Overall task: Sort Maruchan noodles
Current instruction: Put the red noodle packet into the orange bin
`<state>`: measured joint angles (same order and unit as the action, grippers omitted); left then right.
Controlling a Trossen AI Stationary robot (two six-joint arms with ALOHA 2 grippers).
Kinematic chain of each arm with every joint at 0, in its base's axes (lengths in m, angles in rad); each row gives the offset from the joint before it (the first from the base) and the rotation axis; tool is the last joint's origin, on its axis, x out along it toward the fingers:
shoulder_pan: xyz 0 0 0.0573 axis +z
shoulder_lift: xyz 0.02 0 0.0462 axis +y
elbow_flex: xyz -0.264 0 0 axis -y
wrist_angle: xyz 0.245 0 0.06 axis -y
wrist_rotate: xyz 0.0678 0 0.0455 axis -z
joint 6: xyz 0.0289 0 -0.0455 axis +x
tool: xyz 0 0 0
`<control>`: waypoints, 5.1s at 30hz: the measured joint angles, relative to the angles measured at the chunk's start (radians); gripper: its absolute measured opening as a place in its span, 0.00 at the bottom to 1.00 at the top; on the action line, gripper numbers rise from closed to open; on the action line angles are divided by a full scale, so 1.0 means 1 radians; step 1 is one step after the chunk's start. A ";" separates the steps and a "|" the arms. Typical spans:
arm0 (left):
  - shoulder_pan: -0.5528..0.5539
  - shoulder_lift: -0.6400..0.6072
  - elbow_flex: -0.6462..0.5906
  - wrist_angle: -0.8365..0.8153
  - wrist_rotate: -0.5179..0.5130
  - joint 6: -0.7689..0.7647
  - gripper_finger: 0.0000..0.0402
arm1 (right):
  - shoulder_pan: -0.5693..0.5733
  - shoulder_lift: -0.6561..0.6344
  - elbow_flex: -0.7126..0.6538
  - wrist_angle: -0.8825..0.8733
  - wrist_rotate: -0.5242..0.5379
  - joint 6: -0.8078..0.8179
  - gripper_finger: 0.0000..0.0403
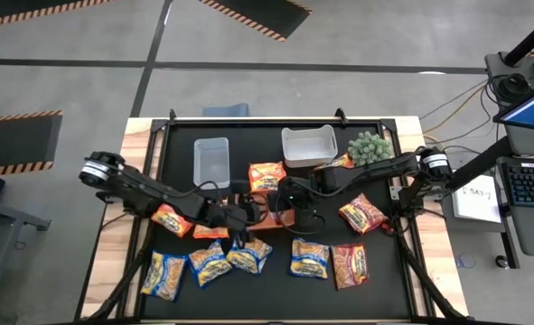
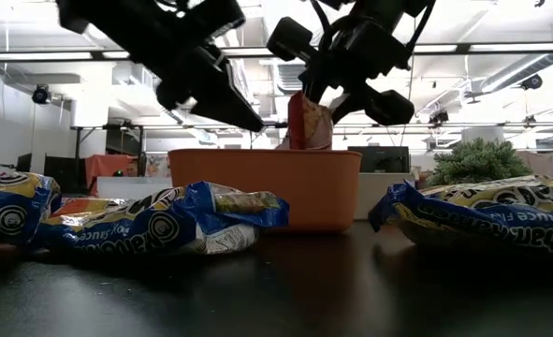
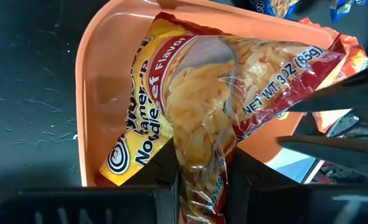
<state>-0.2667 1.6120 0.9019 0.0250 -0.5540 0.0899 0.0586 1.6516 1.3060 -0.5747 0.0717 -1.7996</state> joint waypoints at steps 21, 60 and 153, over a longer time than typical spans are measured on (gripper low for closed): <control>0.055 0.094 0.037 0.035 0.049 -0.039 0.19 | 0.002 -0.018 0.000 0.011 0.141 0.078 0.42; 0.029 0.127 0.065 0.249 0.049 -0.072 0.19 | -0.068 -0.229 -0.424 0.707 0.053 1.799 0.02; 0.062 0.175 0.272 -0.371 0.131 -0.364 0.19 | -0.061 -0.392 -0.623 0.613 -0.020 1.904 0.02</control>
<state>-0.2051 1.7872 1.1734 -0.3456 -0.4229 -0.2741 -0.0025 1.2601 0.6827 0.0384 0.0517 0.1041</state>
